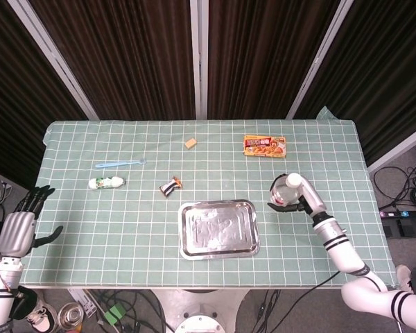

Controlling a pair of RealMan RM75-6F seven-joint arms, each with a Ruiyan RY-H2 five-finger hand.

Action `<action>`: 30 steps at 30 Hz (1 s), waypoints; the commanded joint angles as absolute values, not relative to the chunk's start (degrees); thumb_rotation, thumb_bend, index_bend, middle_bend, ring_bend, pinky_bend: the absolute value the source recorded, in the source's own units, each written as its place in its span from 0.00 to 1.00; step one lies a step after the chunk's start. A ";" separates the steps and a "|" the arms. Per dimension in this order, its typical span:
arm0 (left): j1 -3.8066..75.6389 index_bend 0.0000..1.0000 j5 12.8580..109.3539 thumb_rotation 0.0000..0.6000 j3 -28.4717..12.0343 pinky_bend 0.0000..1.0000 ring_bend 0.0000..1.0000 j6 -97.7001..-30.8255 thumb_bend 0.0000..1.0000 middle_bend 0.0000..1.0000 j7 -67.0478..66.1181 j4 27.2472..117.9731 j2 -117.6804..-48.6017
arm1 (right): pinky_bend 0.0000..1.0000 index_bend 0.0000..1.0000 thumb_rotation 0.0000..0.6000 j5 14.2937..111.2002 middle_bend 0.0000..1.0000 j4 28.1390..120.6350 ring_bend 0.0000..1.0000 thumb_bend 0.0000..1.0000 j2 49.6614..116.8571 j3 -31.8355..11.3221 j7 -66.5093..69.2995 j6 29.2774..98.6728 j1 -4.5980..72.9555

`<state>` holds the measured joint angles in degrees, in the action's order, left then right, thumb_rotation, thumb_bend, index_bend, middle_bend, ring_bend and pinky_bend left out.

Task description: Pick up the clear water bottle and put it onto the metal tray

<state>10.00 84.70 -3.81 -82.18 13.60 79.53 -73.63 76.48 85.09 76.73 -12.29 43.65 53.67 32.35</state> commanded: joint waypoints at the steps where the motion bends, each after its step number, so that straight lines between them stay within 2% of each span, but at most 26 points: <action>1: 9.66 0.16 84.43 1.00 -4.00 0.19 0.09 -82.61 0.27 0.18 13.34 80.03 -73.18 | 0.41 0.70 1.00 78.93 0.57 84.25 0.37 0.14 84.98 -11.74 44.54 50.44 35.97; 10: 8.81 0.16 83.90 1.00 -3.80 0.19 0.09 -82.75 0.27 0.18 14.02 79.91 -72.40 | 0.40 0.70 1.00 79.04 0.57 80.03 0.37 0.10 95.24 -10.89 43.59 46.98 40.06; 15: 8.87 0.16 84.05 1.00 -3.97 0.19 0.09 -82.78 0.27 0.18 14.70 79.52 -72.50 | 0.40 0.69 1.00 78.72 0.56 76.85 0.37 0.10 97.81 -10.26 43.22 45.83 40.85; 19: 8.88 0.16 84.38 1.00 -3.84 0.19 0.09 -82.74 0.27 0.18 14.83 79.17 -72.56 | 0.37 0.64 1.00 79.99 0.52 74.10 0.33 0.03 99.29 -8.77 44.70 45.62 40.76; 21: 8.91 0.16 84.41 1.00 -3.86 0.19 0.09 -82.69 0.27 0.18 14.86 79.11 -72.53 | 0.30 0.55 1.00 81.63 0.48 73.52 0.27 0.01 99.15 -7.94 45.62 45.70 40.99; 23: 8.95 0.16 84.42 1.00 -3.97 0.19 0.09 -82.75 0.27 0.18 14.85 79.11 -72.49 | 0.18 0.35 1.00 84.04 0.38 73.43 0.13 0.00 98.02 -6.70 46.82 45.08 41.78; 24: 8.96 0.16 84.47 1.00 -3.98 0.19 0.09 -82.77 0.27 0.18 14.86 79.14 -72.47 | 0.11 0.21 1.00 84.87 0.29 73.58 0.06 0.00 97.37 -6.29 47.43 44.80 42.13; 25: 8.99 0.16 84.50 1.00 -4.02 0.19 0.09 -82.78 0.27 0.18 14.83 79.19 -72.47 | 0.05 0.09 1.00 85.86 0.21 73.93 0.02 0.00 96.36 -5.84 48.02 44.47 42.61; 26: 9.00 0.16 84.55 1.00 -4.03 0.19 0.09 -82.83 0.27 0.18 14.80 79.26 -72.47 | 0.02 0.03 1.00 86.52 0.14 74.30 0.00 0.00 95.49 -5.55 48.23 44.27 42.96; 28: 9.02 0.16 84.72 1.00 -4.01 0.19 0.09 -82.90 0.27 0.18 14.63 79.42 -72.51 | 0.00 0.00 1.00 87.52 0.04 75.64 0.00 0.00 93.29 -5.21 48.51 44.40 43.41; 30: 9.04 0.16 84.75 1.00 -4.02 0.19 0.09 -82.91 0.27 0.18 14.50 79.57 -72.51 | 0.00 0.00 1.00 88.11 0.01 77.63 0.00 0.00 90.45 -4.87 47.88 44.45 43.67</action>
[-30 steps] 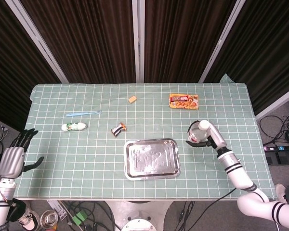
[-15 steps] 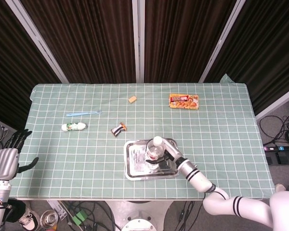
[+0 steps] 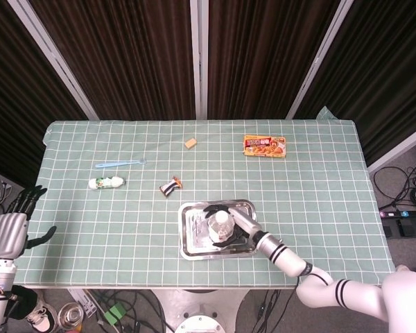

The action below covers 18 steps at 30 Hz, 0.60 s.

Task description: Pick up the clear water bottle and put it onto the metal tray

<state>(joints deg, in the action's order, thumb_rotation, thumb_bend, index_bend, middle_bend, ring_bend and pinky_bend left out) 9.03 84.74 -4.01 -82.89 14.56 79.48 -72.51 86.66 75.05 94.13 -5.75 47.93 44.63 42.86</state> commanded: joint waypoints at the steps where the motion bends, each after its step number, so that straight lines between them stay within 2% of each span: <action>1: 9.00 0.16 84.76 1.00 -4.02 0.19 0.09 -82.98 0.27 0.18 14.48 79.68 -72.51 | 0.00 0.00 1.00 88.27 0.00 78.77 0.00 0.00 88.88 -4.63 47.31 44.31 43.73; 3: 8.96 0.16 84.88 1.00 -3.99 0.19 0.09 -83.10 0.27 0.18 14.32 79.87 -72.45 | 0.00 0.00 1.00 88.42 0.00 81.56 0.00 0.00 84.82 -3.91 45.32 43.49 43.85; 6: 9.00 0.16 85.00 1.00 -3.98 0.19 0.09 -83.12 0.27 0.18 14.10 80.12 -72.44 | 0.00 0.00 1.00 86.70 0.00 87.33 0.00 0.00 75.29 -2.14 38.21 40.69 43.54; 8: 9.03 0.16 85.05 1.00 -3.94 0.19 0.09 -83.05 0.27 0.18 13.95 80.27 -72.42 | 0.00 0.00 1.00 82.63 0.01 89.57 0.00 0.00 69.41 -1.37 25.54 42.74 40.95; 11: 9.18 0.16 85.02 1.00 -3.98 0.19 0.09 -82.85 0.27 0.18 13.70 80.29 -72.70 | 0.00 0.00 1.00 72.04 0.03 93.19 0.00 0.00 64.84 -0.48 0.58 53.28 34.28; 13: 9.30 0.16 85.03 1.00 -4.03 0.19 0.09 -82.78 0.27 0.18 13.42 80.21 -72.98 | 0.00 0.00 1.00 65.51 0.04 95.83 0.00 0.00 64.84 -0.51 -12.35 63.86 29.38; 16: 9.46 0.16 84.99 1.00 -4.05 0.19 0.09 -82.56 0.27 0.18 12.85 80.31 -73.22 | 0.00 0.00 1.00 64.10 0.04 95.99 0.00 0.00 66.52 -1.01 -16.15 75.46 23.58; 18: 9.55 0.16 84.99 1.00 -4.14 0.19 0.09 -82.59 0.27 0.18 12.46 80.52 -73.28 | 0.00 0.00 1.00 66.39 0.04 93.91 0.00 0.00 67.83 -0.97 -14.31 80.22 20.85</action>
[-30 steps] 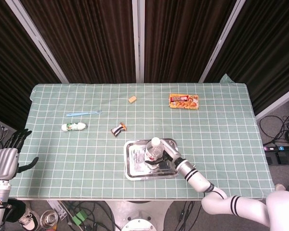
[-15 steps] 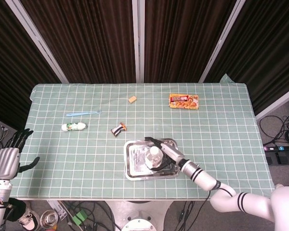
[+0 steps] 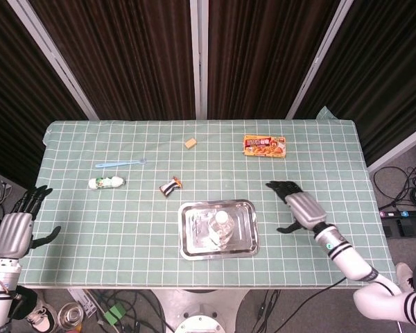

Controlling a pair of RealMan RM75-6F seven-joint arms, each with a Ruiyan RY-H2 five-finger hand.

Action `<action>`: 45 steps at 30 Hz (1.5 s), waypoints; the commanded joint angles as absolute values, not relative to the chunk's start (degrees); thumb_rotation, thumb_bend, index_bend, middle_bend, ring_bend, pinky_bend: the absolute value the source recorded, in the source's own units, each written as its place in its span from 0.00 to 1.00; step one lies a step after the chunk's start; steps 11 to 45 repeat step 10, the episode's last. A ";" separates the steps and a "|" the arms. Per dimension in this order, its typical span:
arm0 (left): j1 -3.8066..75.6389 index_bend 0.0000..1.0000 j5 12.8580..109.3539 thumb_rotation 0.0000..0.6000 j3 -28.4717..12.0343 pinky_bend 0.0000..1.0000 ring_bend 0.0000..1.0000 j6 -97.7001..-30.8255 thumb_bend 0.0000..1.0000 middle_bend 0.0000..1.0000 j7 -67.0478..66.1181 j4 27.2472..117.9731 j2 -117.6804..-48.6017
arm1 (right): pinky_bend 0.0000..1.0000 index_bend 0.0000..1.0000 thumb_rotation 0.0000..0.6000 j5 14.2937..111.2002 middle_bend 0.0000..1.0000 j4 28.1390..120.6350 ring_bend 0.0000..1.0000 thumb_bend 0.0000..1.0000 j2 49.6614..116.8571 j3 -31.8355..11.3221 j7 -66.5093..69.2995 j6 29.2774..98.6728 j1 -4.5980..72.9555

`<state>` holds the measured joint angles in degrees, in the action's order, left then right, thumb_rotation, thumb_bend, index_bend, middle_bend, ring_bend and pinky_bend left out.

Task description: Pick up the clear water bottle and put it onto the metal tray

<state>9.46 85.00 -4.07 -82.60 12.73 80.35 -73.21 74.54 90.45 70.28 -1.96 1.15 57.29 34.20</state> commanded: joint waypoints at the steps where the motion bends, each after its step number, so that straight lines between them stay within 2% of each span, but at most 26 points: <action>1: 9.62 0.16 85.00 1.00 -4.21 0.19 0.09 -82.60 0.27 0.18 12.22 80.68 -73.30 | 0.00 0.00 1.00 67.99 0.05 92.52 0.00 0.00 68.42 -0.73 -12.97 82.17 19.50; 10: 9.89 0.16 85.03 1.00 -4.24 0.19 0.09 -82.32 0.27 0.18 11.87 80.97 -73.27 | 0.00 0.00 1.00 71.84 0.05 89.61 0.00 0.00 69.85 -1.62 -9.92 83.59 16.76; 45: 9.89 0.16 85.03 1.00 -4.24 0.19 0.09 -82.32 0.27 0.18 11.87 80.97 -73.27 | 0.00 0.00 1.00 71.84 0.05 89.61 0.00 0.00 69.85 -1.62 -9.92 83.59 16.76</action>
